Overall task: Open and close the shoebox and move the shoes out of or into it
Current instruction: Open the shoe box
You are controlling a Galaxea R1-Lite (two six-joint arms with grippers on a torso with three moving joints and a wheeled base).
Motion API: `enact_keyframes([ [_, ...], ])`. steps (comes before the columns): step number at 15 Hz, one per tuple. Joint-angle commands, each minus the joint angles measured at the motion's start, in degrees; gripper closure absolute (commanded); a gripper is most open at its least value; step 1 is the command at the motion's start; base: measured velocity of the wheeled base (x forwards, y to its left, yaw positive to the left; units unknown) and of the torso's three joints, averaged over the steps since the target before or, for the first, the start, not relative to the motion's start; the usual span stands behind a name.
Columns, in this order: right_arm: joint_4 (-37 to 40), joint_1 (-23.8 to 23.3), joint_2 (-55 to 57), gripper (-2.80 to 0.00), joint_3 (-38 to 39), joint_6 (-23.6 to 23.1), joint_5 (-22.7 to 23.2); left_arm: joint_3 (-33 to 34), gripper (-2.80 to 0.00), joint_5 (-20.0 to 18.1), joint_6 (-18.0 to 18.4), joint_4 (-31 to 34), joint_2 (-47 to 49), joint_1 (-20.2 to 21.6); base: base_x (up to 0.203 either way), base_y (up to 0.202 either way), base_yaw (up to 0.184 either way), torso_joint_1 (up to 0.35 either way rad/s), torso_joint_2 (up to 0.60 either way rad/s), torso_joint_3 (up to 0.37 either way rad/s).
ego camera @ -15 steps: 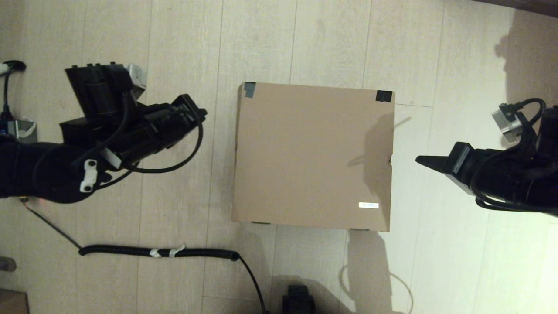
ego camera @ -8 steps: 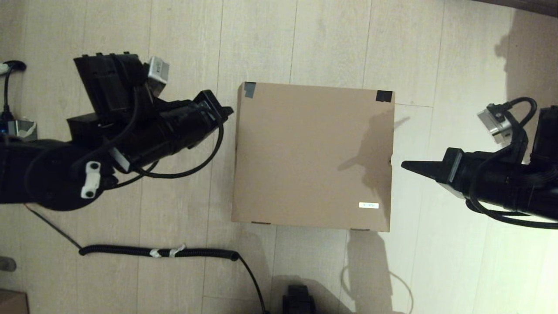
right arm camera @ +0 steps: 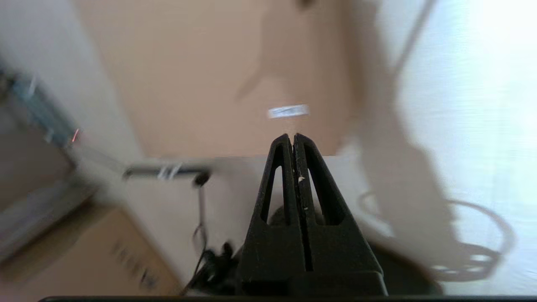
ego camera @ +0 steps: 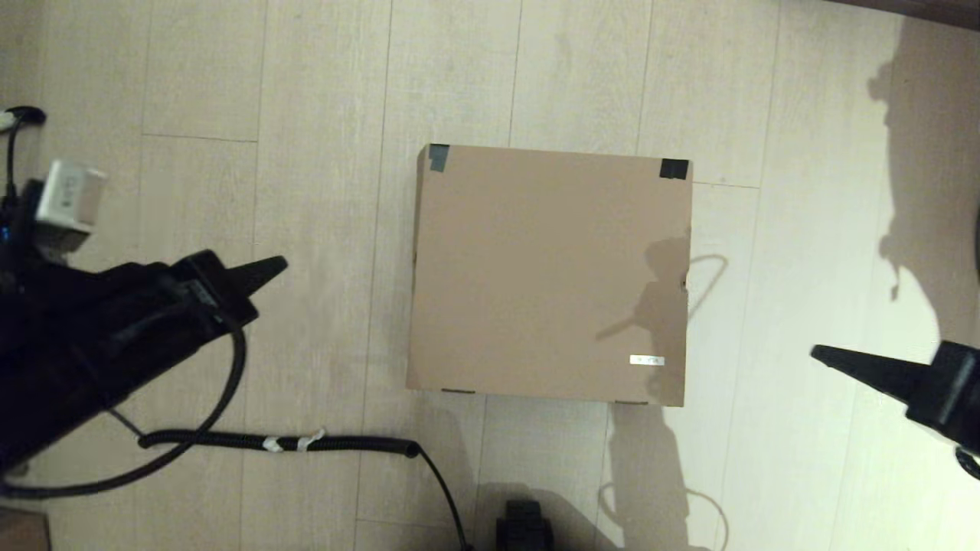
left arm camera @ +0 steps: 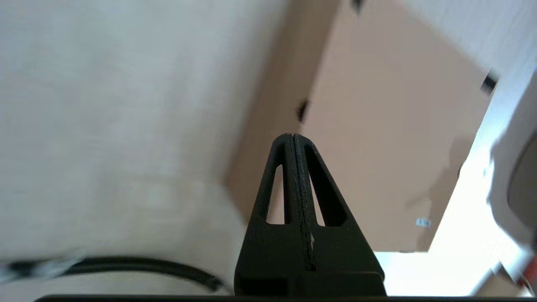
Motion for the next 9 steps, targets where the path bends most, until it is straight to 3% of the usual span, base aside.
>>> enact_keyframes([
  [1,-0.1,-1.9,-9.3,0.00,3.0,0.4,-1.2,4.6,0.00,-0.5,0.1,0.5,-13.6,5.0,0.000,0.000,0.000,0.000,0.00,0.000],
  [2,0.0,-2.5,-12.8,0.00,3.6,0.5,-1.7,5.8,0.00,-1.0,0.6,1.6,-17.0,6.7,0.000,0.000,0.000,0.000,0.00,0.000],
  [4,0.2,-4.4,-17.6,0.00,5.2,2.2,-2.7,7.7,0.00,-1.8,8.0,2.6,-19.5,9.6,0.000,0.000,0.000,0.000,0.00,0.000],
  [6,0.9,-5.2,-16.9,0.00,5.2,8.7,-3.8,6.2,0.00,-2.5,9.4,4.4,-21.3,10.8,0.000,0.000,0.000,0.000,0.00,0.000],
  [9,1.2,-6.1,-15.1,0.00,4.6,9.3,-4.4,2.7,0.00,-4.0,12.1,7.8,-20.7,10.9,0.000,0.000,0.000,0.000,0.00,0.000],
])
